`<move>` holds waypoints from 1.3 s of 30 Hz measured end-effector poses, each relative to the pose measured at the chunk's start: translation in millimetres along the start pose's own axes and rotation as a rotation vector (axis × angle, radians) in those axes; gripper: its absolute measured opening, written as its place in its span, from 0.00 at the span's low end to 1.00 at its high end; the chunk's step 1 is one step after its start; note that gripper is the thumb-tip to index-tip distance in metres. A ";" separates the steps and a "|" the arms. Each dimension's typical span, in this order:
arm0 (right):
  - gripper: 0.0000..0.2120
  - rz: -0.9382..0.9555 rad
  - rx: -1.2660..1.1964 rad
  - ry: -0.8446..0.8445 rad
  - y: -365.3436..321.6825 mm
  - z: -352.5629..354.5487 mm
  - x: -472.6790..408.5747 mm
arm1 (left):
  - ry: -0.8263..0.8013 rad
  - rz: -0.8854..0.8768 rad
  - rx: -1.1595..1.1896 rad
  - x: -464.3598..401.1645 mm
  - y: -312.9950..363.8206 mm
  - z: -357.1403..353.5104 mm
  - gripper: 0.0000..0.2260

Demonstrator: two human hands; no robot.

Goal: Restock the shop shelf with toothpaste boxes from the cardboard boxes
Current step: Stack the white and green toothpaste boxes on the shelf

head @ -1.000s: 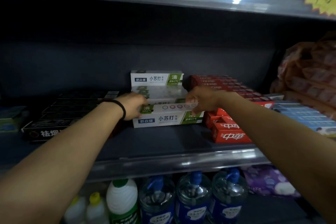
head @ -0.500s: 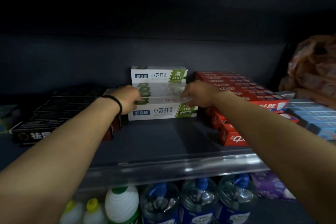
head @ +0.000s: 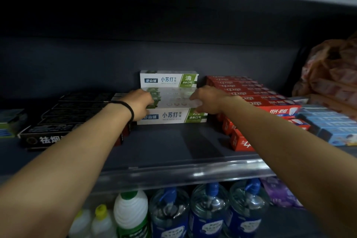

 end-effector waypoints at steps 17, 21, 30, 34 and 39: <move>0.26 0.181 -0.040 0.091 -69.8 18.4 183.7 | 0.074 -0.190 0.079 152.0 100.3 31.2 0.16; 0.24 0.218 -0.069 0.068 -79.0 -20.2 232.9 | 0.014 -0.187 0.089 197.4 121.4 -9.8 0.16; 0.19 0.327 -0.115 -0.167 -113.4 -158.3 302.5 | -0.247 -0.172 0.235 260.5 151.4 -149.9 0.10; 0.18 0.347 -0.082 -0.277 -132.1 -217.8 308.6 | -0.380 -0.158 0.302 274.5 152.8 -212.5 0.05; 0.20 0.303 -0.122 -0.432 -149.4 -288.2 301.6 | -0.491 -0.072 0.359 287.4 138.3 -274.0 0.12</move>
Point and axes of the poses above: each hand's wrist, its own x-axis away from the middle knuckle, its own z-axis out of the back of the hand, y = z × x, the point moved 1 cm from there along -x, towards the middle knuckle, and after that the axes turned 13 degrees about -z, right-handed, at the moved point
